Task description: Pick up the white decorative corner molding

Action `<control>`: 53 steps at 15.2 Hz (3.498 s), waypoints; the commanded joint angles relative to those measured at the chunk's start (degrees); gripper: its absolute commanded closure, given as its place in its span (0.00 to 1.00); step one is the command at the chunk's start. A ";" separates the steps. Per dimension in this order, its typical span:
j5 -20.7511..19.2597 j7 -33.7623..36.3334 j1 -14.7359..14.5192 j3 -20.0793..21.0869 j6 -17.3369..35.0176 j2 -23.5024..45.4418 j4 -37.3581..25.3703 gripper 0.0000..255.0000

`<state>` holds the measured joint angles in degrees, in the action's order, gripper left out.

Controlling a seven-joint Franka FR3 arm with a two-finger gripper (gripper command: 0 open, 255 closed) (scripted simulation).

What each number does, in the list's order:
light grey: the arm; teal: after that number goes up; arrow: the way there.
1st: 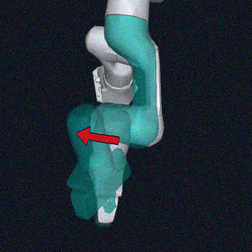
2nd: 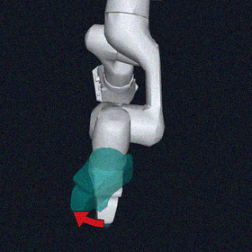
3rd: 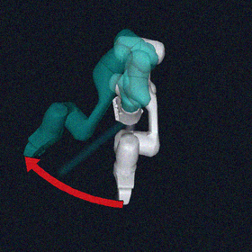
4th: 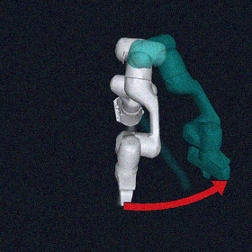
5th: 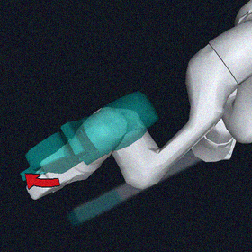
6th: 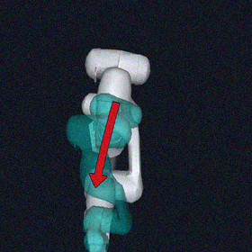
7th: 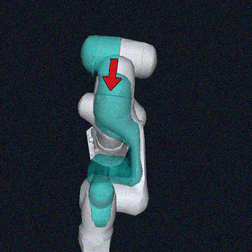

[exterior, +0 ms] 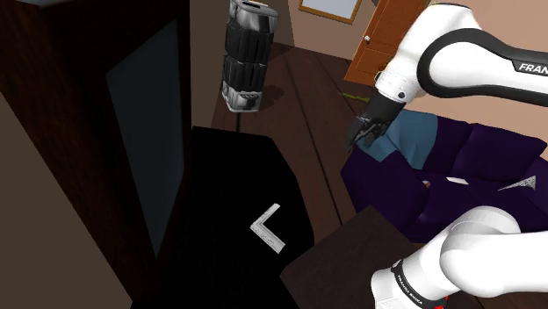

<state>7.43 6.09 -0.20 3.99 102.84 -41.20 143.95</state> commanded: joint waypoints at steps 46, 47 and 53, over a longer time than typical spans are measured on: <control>-23.51 62.30 -12.46 6.53 63.93 73.84 -8.57 1.00; -23.52 62.30 -12.46 6.52 63.95 73.84 -8.55 1.00; -23.03 61.82 -11.69 7.35 62.81 72.38 -8.17 1.00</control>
<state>-15.80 68.12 -12.19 10.94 166.10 31.75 135.63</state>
